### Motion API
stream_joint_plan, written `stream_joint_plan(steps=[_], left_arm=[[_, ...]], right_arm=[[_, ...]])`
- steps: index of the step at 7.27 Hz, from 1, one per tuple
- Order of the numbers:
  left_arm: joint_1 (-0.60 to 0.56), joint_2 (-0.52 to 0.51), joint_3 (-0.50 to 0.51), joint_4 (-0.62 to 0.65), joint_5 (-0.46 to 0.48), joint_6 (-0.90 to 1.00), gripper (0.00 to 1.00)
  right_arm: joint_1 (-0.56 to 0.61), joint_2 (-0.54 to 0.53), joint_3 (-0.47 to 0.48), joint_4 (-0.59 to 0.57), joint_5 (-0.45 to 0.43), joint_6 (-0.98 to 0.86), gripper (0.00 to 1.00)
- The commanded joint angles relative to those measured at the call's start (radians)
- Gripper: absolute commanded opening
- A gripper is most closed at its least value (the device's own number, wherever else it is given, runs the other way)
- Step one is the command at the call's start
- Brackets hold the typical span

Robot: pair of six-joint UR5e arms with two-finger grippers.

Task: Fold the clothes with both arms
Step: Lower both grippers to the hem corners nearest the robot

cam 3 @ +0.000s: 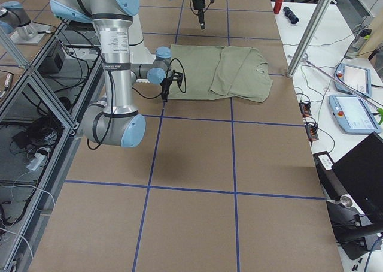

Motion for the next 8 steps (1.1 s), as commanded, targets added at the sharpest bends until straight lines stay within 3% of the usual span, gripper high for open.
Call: stream_joint_plan(steps=[1, 6, 8], left_arm=[[0.000, -0.001, 0.001, 0.000, -0.001, 0.003, 0.99], [0.000, -0.005, 0.001, 0.000, -0.001, 0.002, 0.99], [0.000, -0.004, 0.002, 0.000, -0.003, 0.003, 0.99]], right_arm=[[-0.001, 0.000, 0.003, 0.001, 0.010, 0.001, 0.65], [-0.005, 0.007, 0.011, 0.007, 0.016, 0.001, 0.00], [-0.005, 0.006, 0.052, 0.002, 0.016, 0.001, 0.00]])
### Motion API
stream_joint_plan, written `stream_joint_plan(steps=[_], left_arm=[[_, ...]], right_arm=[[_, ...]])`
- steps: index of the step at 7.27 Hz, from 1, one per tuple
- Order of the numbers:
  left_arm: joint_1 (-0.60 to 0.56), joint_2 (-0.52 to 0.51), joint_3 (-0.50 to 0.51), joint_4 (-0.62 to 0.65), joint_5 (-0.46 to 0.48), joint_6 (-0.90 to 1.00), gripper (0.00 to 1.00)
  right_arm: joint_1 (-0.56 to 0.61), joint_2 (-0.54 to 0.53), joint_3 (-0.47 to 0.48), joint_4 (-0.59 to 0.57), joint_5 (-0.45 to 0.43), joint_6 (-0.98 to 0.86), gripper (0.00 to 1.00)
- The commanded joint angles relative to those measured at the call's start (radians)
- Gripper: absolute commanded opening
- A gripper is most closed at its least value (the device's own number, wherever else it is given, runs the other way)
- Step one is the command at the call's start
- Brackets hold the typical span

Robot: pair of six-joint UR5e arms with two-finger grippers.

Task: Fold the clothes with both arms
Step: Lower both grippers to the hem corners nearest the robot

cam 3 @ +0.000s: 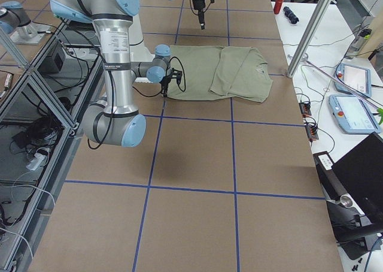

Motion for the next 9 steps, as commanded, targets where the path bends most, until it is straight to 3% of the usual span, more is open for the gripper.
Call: stream_joint_plan(steps=[1, 3, 4, 6, 9], left_arm=[[0.000, 0.006, 0.001, 0.000, 0.000, -0.001, 0.99], [0.052, 0.056, 0.010, 0.002, 0.005, -0.068, 0.99], [0.166, 0.096, 0.010, 0.002, 0.052, -0.146, 0.99], [0.288, 0.144, 0.013, 0.002, 0.088, -0.272, 0.99], [0.357, 0.168, 0.028, 0.008, 0.114, -0.332, 0.98]], right_arm=[[0.003, -0.003, 0.052, -0.005, 0.000, 0.000, 0.00], [0.006, -0.006, 0.080, -0.006, -0.006, 0.037, 0.00], [0.006, -0.005, 0.095, -0.006, -0.001, 0.040, 0.00], [0.022, -0.006, 0.126, -0.006, -0.003, 0.044, 0.00], [0.028, 0.003, 0.131, -0.006, -0.003, 0.061, 0.00]])
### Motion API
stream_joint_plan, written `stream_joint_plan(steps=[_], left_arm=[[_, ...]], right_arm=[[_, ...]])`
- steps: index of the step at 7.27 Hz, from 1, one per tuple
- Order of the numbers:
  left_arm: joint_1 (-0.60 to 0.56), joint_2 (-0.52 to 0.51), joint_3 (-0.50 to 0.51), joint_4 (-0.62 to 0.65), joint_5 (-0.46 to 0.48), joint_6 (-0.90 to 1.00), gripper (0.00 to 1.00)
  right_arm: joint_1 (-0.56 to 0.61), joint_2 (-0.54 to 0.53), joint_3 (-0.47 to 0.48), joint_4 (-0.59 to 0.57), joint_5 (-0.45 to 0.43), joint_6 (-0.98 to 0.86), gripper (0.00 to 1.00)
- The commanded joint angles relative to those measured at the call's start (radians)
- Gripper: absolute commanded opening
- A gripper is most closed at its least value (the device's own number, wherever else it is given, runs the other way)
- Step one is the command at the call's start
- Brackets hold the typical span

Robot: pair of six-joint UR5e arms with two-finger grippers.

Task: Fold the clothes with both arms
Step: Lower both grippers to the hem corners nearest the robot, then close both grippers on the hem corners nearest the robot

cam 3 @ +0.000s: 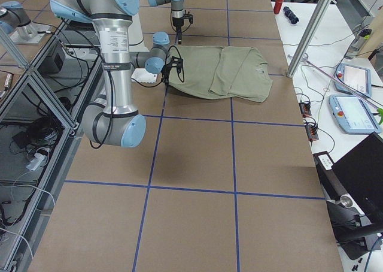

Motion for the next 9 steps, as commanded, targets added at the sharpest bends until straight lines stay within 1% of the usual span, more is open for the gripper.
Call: stream_joint_plan(steps=[1, 2, 4, 6, 7, 9], left_arm=[[0.048, 0.012, 0.016, 0.001, 0.018, -0.049, 0.96], [0.068, 0.004, 0.038, 0.001, 0.018, -0.063, 0.94], [0.069, 0.001, 0.060, 0.001, 0.020, -0.064, 0.90], [0.068, 0.007, 0.060, 0.002, 0.020, -0.067, 0.83], [0.068, 0.012, 0.060, 0.004, 0.020, -0.067, 0.82], [0.068, 0.014, 0.060, 0.004, 0.020, -0.067, 0.72]], right_arm=[[0.004, 0.007, 0.003, 0.002, 0.000, 0.002, 0.00], [0.005, 0.010, 0.003, 0.002, 0.001, 0.002, 0.00], [0.009, 0.012, 0.003, 0.003, 0.001, 0.002, 0.00], [0.010, 0.012, 0.001, 0.003, 0.003, 0.002, 0.00], [0.012, 0.012, 0.001, 0.003, 0.003, 0.002, 0.00], [0.013, 0.012, -0.001, 0.003, 0.003, 0.002, 0.00]])
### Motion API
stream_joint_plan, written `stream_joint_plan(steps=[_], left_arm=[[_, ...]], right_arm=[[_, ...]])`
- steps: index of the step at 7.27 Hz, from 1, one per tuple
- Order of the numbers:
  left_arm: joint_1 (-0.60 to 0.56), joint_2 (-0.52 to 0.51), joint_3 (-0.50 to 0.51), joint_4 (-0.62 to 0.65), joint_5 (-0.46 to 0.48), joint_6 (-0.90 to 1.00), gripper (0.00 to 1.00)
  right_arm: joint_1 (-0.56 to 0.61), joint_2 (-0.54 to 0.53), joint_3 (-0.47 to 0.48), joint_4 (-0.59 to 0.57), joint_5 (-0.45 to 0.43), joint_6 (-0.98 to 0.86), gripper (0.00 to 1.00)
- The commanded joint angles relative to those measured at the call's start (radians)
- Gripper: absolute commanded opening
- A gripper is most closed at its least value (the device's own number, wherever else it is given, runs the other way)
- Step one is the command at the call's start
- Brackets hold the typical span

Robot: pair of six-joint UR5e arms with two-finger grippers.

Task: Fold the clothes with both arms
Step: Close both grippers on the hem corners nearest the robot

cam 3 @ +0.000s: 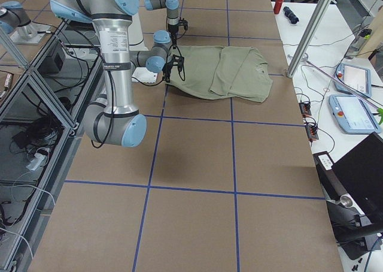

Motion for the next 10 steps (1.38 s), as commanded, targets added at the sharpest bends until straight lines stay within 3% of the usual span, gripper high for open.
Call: stream_joint_plan(steps=[1, 3, 8, 9, 10], left_arm=[[0.000, 0.000, -0.001, 0.001, 0.000, 0.000, 0.64], [0.001, 0.000, -0.001, 0.001, 0.000, 0.000, 0.49], [0.006, 0.000, 0.002, 0.001, 0.000, 0.000, 0.48], [0.006, -0.002, 0.002, 0.001, 0.000, 0.000, 0.45], [0.006, -0.006, 0.002, 0.001, -0.002, 0.000, 0.35]], right_arm=[[0.001, 0.000, -0.001, 0.000, 0.002, 0.000, 0.00], [0.003, 0.000, -0.002, 0.000, 0.002, 0.000, 0.00], [0.008, -0.002, -0.002, 0.000, 0.003, 0.000, 0.00], [0.009, -0.002, -0.004, 0.000, 0.003, -0.002, 0.00], [0.012, -0.002, -0.002, 0.000, 0.003, 0.000, 0.00]])
